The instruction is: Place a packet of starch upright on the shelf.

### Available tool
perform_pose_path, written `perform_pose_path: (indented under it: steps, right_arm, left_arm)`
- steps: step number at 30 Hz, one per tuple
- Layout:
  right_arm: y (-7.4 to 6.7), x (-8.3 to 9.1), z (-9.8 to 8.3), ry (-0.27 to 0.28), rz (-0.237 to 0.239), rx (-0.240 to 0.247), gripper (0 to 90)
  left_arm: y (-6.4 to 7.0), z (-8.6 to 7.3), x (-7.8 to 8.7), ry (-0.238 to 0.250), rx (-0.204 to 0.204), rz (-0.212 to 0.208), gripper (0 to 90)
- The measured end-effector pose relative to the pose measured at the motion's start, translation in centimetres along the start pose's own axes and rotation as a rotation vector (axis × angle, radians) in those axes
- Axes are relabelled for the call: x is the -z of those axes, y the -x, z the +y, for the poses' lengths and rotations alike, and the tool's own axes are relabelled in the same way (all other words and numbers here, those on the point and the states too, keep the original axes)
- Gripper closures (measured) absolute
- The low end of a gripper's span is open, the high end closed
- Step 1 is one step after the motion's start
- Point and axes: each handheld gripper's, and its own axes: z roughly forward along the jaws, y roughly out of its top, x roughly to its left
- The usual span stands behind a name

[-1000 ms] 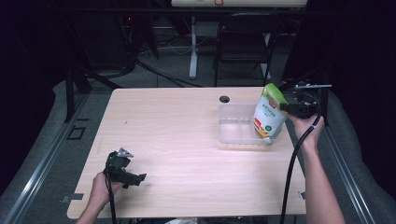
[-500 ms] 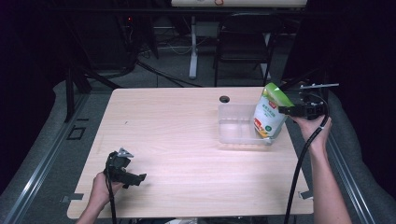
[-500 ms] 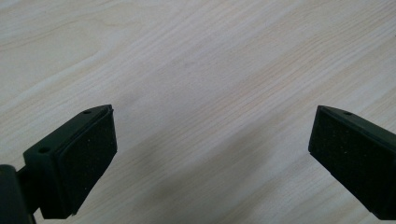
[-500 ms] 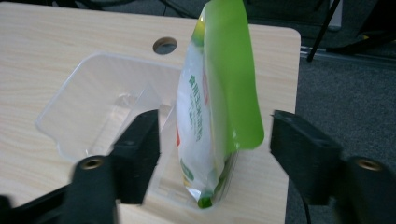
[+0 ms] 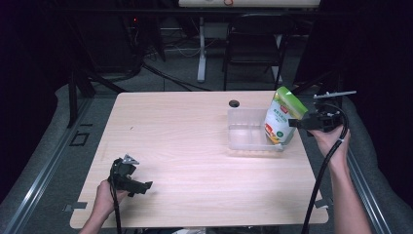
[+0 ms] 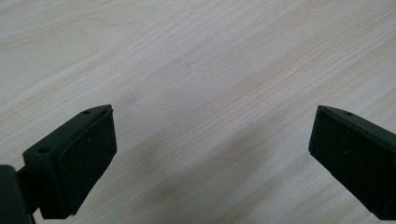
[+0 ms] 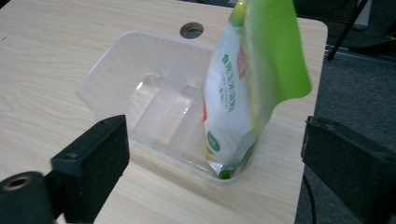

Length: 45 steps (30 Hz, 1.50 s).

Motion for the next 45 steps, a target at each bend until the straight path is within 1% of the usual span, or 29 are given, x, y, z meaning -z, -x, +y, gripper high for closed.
perform_pose_path:
  steps: [3, 5, 6, 7, 10, 11, 16, 21, 22, 27, 29, 33, 35, 39, 45]
  right_arm:
    - [-0.6, 0.4, -0.3, 0.002, 0.016, 0.013, 2.8]
    - [-1.0, 0.7, -0.5, -0.006, 0.024, 0.025, 0.4]
    - [-1.2, 0.7, -0.6, -0.002, 0.032, 0.024, 0.0]
    - [-1.3, 0.8, -0.7, -0.009, 0.039, 0.029, 0.0]
    - [-2.0, 1.1, -1.3, -0.006, 0.049, 0.047, 0.0]
    - [-2.2, 1.2, -1.5, -0.015, 0.047, 0.058, 0.0]
    - [-3.2, 1.2, -2.7, -0.010, 0.072, 0.070, 0.0]
    - [-4.3, 0.7, -4.0, -0.009, 0.104, 0.083, 0.0]
    - [-4.6, 0.5, -4.4, -0.014, 0.103, 0.089, 0.0]
    - [-5.7, -0.5, -5.7, -0.025, 0.130, 0.105, 0.0]
    - [-6.0, -1.0, -6.3, -0.045, 0.152, 0.109, 0.0]
    - [-6.7, -1.7, -7.1, -0.064, 0.170, 0.115, 0.0]
    - [-7.1, -2.0, -7.3, -0.071, 0.189, 0.116, 0.0]
    - [-7.9, -2.5, -8.0, -0.082, 0.198, 0.133, 0.0]
    - [-9.1, -3.5, -9.4, -0.111, 0.237, 0.143, 0.0]
  left_arm:
    - [0.0, 0.0, 0.0, -0.001, -0.001, 0.000, 0.9]
    - [0.0, 0.0, 0.0, 0.000, 0.000, 0.000, 0.9]
    - [0.0, 0.0, 0.0, 0.000, 0.000, 0.001, 0.9]
    - [0.0, 0.0, 0.0, 0.001, -0.001, 0.001, 0.9]
    - [0.0, 0.0, 0.0, 0.001, -0.001, 0.001, 0.9]
    - [0.0, 0.0, 0.0, -0.001, 0.000, 0.001, 0.9]
    - [0.0, 0.0, 0.0, 0.002, -0.001, 0.001, 0.8]
    - [0.1, 0.0, 0.0, 0.000, -0.002, -0.001, 0.8]
    - [0.1, 0.0, 0.0, 0.002, -0.001, -0.001, 0.8]
    - [0.1, 0.0, 0.0, 0.002, -0.001, 0.000, 0.8]
    - [0.0, 0.0, 0.0, 0.003, -0.002, 0.001, 0.8]
    - [0.1, 0.0, 0.0, 0.001, -0.003, 0.000, 0.8]
    - [0.1, 0.0, 0.0, 0.001, -0.002, -0.001, 0.7]
    - [0.0, 0.0, 0.0, 0.004, -0.002, 0.001, 0.7]
    - [0.1, 0.0, 0.0, 0.008, 0.000, 0.007, 0.7]
